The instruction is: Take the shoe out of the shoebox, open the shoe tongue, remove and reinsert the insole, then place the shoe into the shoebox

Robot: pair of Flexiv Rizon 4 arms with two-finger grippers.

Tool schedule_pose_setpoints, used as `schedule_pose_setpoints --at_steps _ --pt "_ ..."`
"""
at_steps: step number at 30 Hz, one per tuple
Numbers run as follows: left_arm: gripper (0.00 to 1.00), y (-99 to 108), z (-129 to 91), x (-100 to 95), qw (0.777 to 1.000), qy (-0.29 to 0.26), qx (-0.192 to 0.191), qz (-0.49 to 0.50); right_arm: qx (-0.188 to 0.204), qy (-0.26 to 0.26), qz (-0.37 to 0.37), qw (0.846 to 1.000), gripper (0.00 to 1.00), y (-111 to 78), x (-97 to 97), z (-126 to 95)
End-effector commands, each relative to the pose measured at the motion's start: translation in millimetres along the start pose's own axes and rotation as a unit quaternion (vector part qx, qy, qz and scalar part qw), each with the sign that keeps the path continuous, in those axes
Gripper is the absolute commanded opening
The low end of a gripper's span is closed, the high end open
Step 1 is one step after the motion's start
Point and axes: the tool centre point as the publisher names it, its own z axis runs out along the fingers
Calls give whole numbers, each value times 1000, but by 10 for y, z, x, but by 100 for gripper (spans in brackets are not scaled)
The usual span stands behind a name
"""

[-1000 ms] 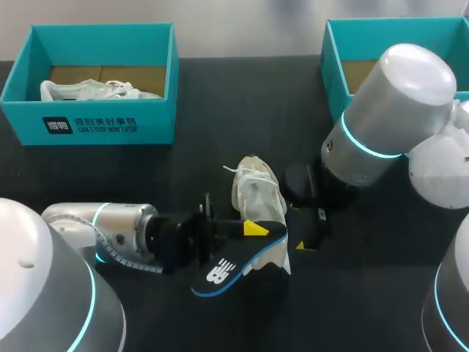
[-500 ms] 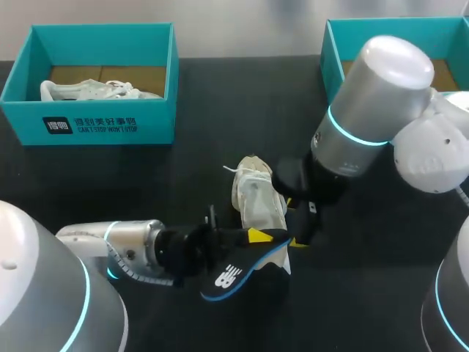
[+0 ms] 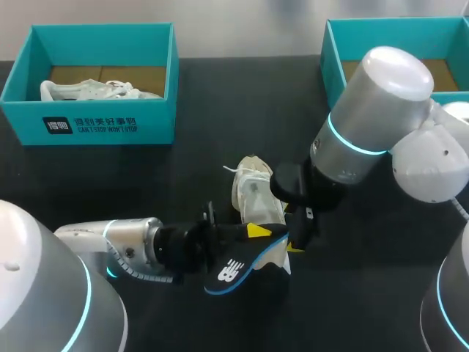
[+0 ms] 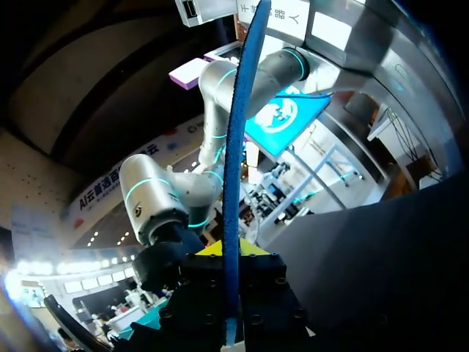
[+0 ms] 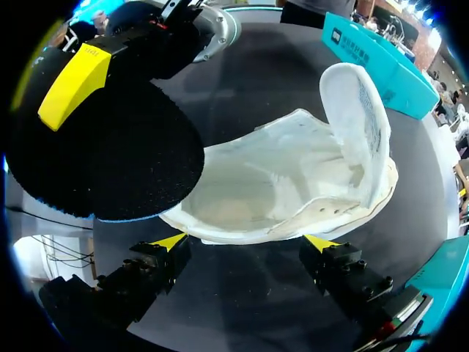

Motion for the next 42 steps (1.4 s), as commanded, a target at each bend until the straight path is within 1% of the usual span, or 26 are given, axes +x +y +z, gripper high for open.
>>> schedule_pose_setpoints --at_steps 1,3,6,10,14,23,32,37,42 --pt "0 -52 -5 -6 1000 4 -2 -1 -26 -7 -1 1000 100 -117 76 31" --pt "0 -51 -6 -7 1000 6 -4 -1 -43 -10 -6 999 100 -160 95 27" --pt "0 -23 -22 -16 1000 6 -18 1 -46 -9 -6 999 100 -183 112 28" --pt "0 25 -12 6 999 -5 -20 -24 -47 -7 -8 999 100 -157 130 55" --pt "0 51 -4 -24 998 -16 -18 -53 -49 -5 -8 999 100 -143 138 97" --pt "0 -7 -6 -79 998 -6 -24 -65 -60 -7 -4 998 100 -151 187 153" --pt "0 63 -54 -45 995 -7 -33 -97 -60 -7 -4 998 100 -151 187 153" --pt "0 96 -9 -48 995 0 -36 -93 -60 -7 -4 998 100 -151 187 153" --pt "0 148 14 -42 997 14 -47 -67 -60 -7 -4 998 100 -151 187 153"
